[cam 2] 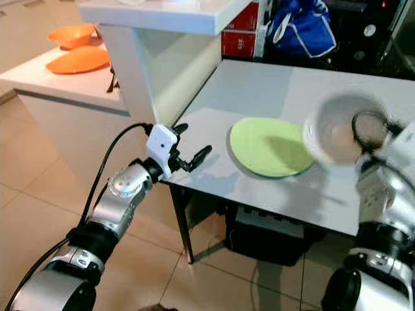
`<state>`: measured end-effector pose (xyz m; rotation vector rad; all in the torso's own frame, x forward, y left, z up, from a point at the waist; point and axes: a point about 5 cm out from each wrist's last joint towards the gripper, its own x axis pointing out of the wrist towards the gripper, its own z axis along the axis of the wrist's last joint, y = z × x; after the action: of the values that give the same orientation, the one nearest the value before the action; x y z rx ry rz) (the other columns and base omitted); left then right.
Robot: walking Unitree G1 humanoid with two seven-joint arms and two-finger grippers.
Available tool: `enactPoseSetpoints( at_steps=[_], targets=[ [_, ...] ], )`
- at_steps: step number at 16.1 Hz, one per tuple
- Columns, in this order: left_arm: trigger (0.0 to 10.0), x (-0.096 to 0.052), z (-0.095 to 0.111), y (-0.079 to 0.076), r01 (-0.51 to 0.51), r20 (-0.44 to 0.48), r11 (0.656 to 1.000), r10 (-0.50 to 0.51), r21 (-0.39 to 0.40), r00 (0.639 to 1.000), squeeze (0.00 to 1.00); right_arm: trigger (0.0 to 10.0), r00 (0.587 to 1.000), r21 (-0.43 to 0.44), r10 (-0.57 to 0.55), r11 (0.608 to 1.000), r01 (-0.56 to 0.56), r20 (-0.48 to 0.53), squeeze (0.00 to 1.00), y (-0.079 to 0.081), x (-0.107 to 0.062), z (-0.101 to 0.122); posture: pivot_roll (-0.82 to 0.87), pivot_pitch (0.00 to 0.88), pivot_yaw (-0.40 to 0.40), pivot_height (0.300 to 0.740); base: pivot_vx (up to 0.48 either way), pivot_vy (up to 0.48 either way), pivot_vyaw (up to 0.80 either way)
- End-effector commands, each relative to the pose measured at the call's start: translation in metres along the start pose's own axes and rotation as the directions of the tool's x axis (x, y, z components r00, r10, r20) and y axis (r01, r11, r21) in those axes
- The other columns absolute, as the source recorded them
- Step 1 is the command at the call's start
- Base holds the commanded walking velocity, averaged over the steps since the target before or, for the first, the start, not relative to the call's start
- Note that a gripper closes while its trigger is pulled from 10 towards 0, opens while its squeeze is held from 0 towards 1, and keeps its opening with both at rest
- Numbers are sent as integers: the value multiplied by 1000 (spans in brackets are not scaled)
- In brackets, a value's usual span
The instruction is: Setting the table
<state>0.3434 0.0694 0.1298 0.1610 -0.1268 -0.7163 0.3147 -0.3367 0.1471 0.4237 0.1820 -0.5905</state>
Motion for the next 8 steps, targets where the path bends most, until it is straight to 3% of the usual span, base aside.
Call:
enactPoseSetpoints(
  at_steps=[1,5,8],
  targets=[
    [10000,1,2,3,2,-10,1000,-2,21,1000,0,10000,999,59,-24,998,22,30,0,-2,1,4,-89,0,85,740,0,0,0],
    [10000,2,3,2,37,-24,996,-35,75,999,0,10000,993,132,-112,985,106,35,0,-18,5,6,-89,0,89,740,0,0,0],
    [10000,3,4,0,56,-22,995,-54,83,998,0,10000,991,159,-129,980,121,39,0,-21,6,6,-90,0,90,740,161,-355,0]
  ],
)
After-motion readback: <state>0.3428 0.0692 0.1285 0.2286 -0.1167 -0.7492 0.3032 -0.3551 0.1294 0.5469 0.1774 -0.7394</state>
